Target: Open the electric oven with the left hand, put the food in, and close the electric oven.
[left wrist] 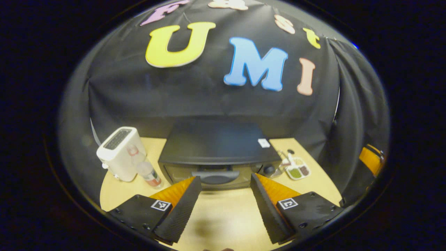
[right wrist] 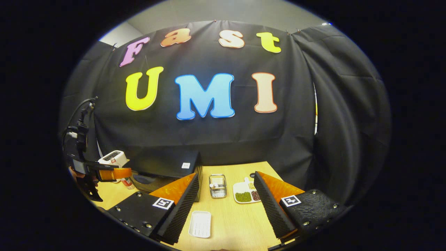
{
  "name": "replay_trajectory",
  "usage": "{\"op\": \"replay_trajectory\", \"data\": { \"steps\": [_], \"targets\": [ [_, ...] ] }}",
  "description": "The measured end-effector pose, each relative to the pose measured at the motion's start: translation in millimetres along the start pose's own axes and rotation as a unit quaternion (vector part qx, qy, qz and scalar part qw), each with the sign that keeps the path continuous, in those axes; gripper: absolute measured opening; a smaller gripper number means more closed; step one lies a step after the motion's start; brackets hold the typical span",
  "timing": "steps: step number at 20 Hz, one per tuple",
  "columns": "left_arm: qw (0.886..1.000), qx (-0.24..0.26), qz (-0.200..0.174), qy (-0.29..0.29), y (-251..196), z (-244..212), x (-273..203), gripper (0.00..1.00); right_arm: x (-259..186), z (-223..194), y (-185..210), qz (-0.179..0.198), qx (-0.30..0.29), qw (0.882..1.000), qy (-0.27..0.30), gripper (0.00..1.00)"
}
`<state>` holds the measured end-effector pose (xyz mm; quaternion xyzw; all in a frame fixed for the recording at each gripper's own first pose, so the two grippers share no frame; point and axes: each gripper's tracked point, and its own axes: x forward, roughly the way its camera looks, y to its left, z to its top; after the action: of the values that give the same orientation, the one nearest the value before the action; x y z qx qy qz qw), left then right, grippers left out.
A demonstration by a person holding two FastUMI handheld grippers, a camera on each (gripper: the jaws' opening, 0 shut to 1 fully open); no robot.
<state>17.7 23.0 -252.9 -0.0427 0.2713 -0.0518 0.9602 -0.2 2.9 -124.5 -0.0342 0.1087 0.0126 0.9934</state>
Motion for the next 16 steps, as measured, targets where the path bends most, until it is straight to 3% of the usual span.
{"op": "replay_trajectory", "data": {
  "steps": [2,7,8,11,13,14,16],
  "targets": [
    [0.998,-0.002,0.013,-0.054,1.4,40.7,-30.1,0.99,-3.4,27.0,8.0,0.009,0.0,1.0,-0.027,0.96],
    [0.985,0.004,0.031,-0.17,1.8,125.7,-106.8,0.98,-14.2,90.9,33.4,0.038,-0.002,0.996,-0.083,0.96],
    [0.982,0.005,0.034,-0.187,2.4,138.2,-119.5,0.98,-17.4,103.6,39.0,0.042,-0.002,0.995,-0.095,1.0],
    [0.971,0.012,0.04,-0.234,5.3,164.7,-156.7,0.98,-27.3,133.4,56.4,0.05,-0.003,0.992,-0.113,0.96],
    [0.967,0.01,0.03,-0.253,-2.3,173.9,-172.8,0.92,-33.8,147.9,69.7,0.061,-0.003,0.991,-0.122,0.96],
    [0.966,0.01,0.028,-0.258,-1.6,175.2,-176.7,0.98,-36.8,152.5,77.0,0.066,-0.003,0.99,-0.128,0.96],
    [0.966,0.009,0.025,-0.258,-2.5,174.1,-182.7,0.98,-39.5,152.9,84.2,0.067,-0.007,0.989,-0.131,0.96]
  ]
}}
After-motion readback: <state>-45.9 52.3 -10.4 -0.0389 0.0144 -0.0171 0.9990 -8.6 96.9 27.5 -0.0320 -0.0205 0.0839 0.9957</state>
